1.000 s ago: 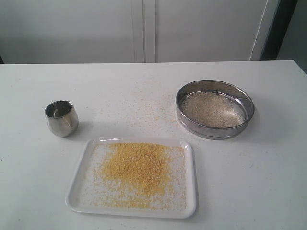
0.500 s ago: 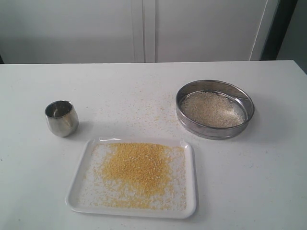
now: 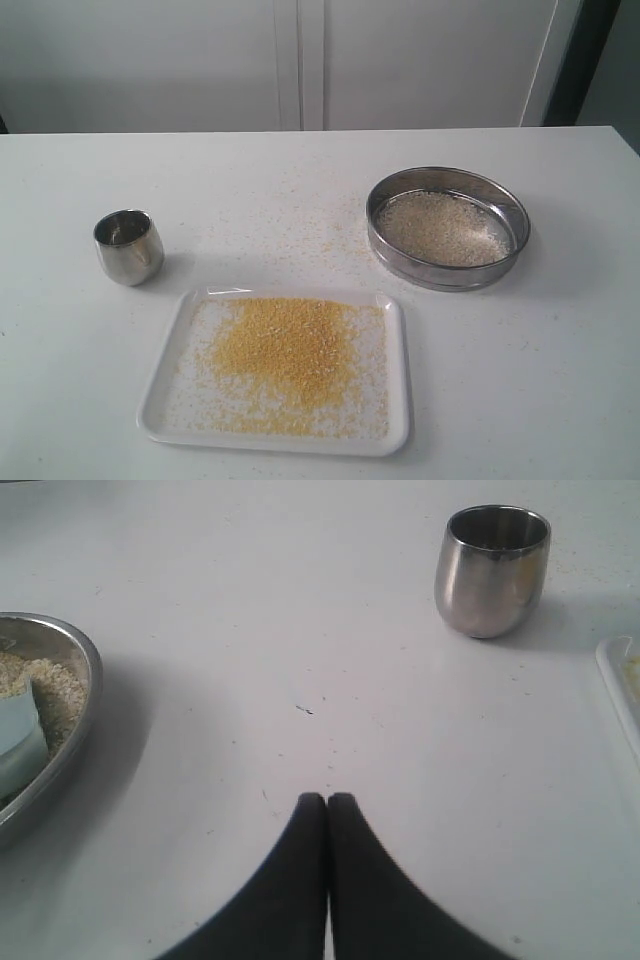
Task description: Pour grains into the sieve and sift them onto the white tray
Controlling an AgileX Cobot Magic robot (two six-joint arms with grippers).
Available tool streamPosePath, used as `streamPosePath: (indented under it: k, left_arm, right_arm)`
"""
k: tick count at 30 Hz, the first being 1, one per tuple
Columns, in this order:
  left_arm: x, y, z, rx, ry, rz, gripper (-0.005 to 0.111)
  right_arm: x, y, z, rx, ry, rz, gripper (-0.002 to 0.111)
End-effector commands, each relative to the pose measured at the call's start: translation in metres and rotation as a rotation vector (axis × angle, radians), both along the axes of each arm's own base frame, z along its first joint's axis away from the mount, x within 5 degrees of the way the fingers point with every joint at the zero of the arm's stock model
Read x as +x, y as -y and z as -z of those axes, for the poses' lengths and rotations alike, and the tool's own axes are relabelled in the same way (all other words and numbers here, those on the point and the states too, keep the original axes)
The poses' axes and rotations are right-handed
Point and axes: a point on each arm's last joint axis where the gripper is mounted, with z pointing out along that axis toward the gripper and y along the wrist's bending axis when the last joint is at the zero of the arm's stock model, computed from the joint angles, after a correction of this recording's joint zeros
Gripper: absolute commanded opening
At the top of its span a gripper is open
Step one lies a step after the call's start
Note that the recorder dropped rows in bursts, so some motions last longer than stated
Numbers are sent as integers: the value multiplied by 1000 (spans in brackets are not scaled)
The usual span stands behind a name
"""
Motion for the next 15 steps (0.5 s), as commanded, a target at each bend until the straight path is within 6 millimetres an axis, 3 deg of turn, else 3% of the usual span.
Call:
streamPosePath:
  k: [1, 15]
  left_arm:
    - [0, 0, 1, -9, -1, -1, 0]
    - [0, 0, 1, -13, 3, -2, 0]
  right_arm:
    - [0, 0, 1, -8, 10, -4, 0]
    - [0, 0, 1, -8, 10, -4, 0]
